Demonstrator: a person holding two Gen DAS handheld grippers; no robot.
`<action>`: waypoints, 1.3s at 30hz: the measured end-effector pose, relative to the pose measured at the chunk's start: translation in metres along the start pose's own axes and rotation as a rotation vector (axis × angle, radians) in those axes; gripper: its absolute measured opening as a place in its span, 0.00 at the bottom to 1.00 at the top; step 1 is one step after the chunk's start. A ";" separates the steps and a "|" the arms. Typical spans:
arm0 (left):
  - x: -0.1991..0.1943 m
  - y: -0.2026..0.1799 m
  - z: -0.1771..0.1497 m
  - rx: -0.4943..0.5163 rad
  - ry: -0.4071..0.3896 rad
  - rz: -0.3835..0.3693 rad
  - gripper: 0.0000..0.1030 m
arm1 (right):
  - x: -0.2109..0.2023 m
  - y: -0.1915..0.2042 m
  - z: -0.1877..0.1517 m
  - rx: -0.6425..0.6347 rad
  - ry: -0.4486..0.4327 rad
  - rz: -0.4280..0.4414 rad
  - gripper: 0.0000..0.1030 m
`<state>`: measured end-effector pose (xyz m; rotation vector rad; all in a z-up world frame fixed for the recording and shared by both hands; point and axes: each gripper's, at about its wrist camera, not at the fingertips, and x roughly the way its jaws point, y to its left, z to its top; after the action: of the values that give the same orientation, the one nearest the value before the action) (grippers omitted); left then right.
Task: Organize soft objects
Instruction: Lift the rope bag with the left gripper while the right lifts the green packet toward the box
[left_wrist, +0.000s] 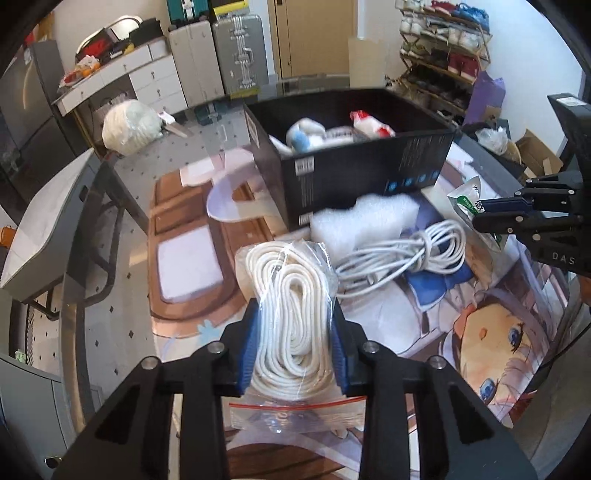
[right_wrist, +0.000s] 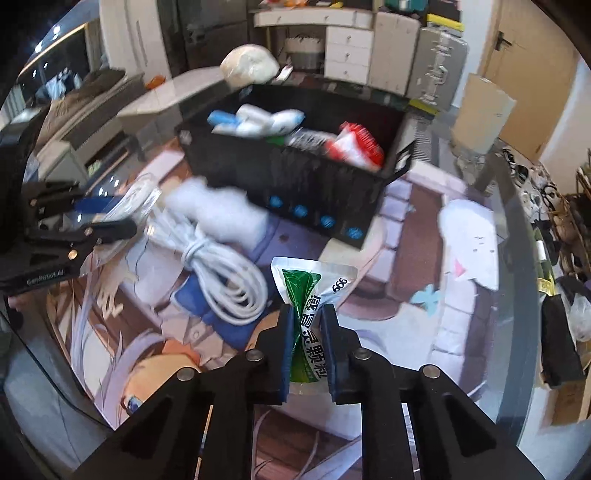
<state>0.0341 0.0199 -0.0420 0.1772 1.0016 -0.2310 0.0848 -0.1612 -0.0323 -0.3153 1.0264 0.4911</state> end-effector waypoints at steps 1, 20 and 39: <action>-0.003 0.000 0.001 -0.003 -0.016 0.004 0.31 | -0.002 -0.001 0.001 0.005 -0.007 0.000 0.14; -0.076 -0.017 0.016 0.040 -0.464 0.021 0.32 | -0.094 0.019 0.001 0.003 -0.585 0.048 0.14; -0.100 -0.014 0.015 0.006 -0.578 -0.037 0.32 | -0.123 0.048 -0.015 -0.089 -0.754 0.052 0.14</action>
<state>-0.0097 0.0141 0.0499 0.0881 0.4305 -0.2973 -0.0032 -0.1572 0.0669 -0.1566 0.2804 0.6373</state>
